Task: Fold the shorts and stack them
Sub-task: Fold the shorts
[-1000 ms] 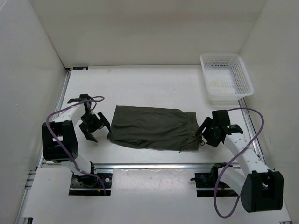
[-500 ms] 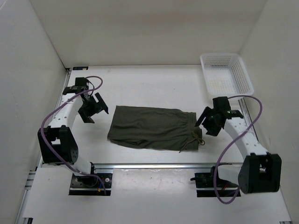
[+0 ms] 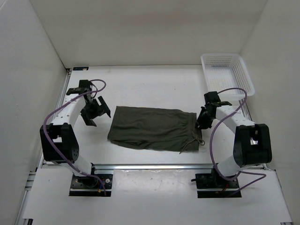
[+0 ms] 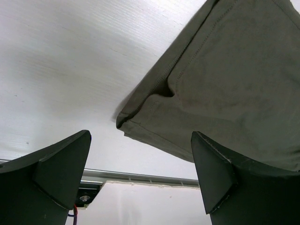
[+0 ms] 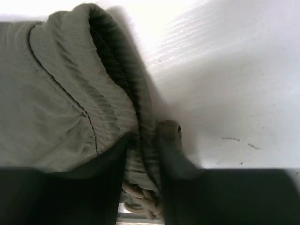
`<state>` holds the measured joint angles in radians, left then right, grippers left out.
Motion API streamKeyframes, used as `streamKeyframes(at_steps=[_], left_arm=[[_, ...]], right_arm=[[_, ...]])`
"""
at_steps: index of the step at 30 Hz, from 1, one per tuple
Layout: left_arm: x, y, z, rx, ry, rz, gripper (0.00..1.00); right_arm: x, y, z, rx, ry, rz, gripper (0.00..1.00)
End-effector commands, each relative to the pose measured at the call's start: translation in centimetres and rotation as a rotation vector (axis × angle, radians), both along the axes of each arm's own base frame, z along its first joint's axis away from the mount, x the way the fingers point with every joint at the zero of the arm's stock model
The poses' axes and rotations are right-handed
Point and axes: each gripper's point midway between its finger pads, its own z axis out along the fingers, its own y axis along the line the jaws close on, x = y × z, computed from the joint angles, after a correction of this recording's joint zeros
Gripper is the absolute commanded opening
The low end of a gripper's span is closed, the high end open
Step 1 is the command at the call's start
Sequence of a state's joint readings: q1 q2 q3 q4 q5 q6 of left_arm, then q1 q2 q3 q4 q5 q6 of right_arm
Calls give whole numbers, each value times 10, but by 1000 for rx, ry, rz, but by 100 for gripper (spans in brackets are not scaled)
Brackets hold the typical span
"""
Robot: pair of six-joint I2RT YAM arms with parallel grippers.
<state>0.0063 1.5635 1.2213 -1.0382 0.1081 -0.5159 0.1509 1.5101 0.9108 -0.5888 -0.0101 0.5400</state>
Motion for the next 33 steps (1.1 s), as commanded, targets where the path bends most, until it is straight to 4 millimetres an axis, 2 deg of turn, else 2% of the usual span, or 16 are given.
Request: streamKeyframes(at_steps=[1,4,8,11,14,15,20,22,24,25,26,27,30,31,33], left_arm=[[3,-3,3,-2,-25,-12,99],[5,-3,6,-2,-34,-12,99],[7,-3,9,-2,-43,-12,99],[12,-3,11,-2,-52,-12,99],[13,-2,14,7,-52,-10,99],[15,-2,16,7,-61,-10,99],[15,-2,14,7,-52,-10,99],[15,-4,11,7,-43,-19,99],[17,-6,9,-2,-43,-21,99],[16,-9,9,-2,-43,-30,99],[16,-9,9,-2,-43,-30,99],[16,-10,9,-11,-43,-33,99],[18,-17,5,-32,-33,-47,100],[17,-18,3,-37,-26,-62,100],[12,-27,-9,-44,16,-97,100]], right_arm=[[14,5,9,1,-56,23,20],[16,7,23,1,-109,29,0],[10,11,44,34,-162,49,0],[5,11,73,51,-239,64,0],[-12,6,91,36,-258,79,0],[-24,4,97,35,-253,79,0],[-71,-2,81,36,-173,65,0],[-88,13,71,78,-136,103,0],[-100,23,64,139,-74,61,0],[-111,24,53,153,-11,43,0],[-115,28,48,174,30,22,2],[-124,29,38,174,109,9,15],[-138,23,22,125,249,-19,23],[-138,20,19,107,263,-33,30],[-132,11,20,44,261,-61,32]])
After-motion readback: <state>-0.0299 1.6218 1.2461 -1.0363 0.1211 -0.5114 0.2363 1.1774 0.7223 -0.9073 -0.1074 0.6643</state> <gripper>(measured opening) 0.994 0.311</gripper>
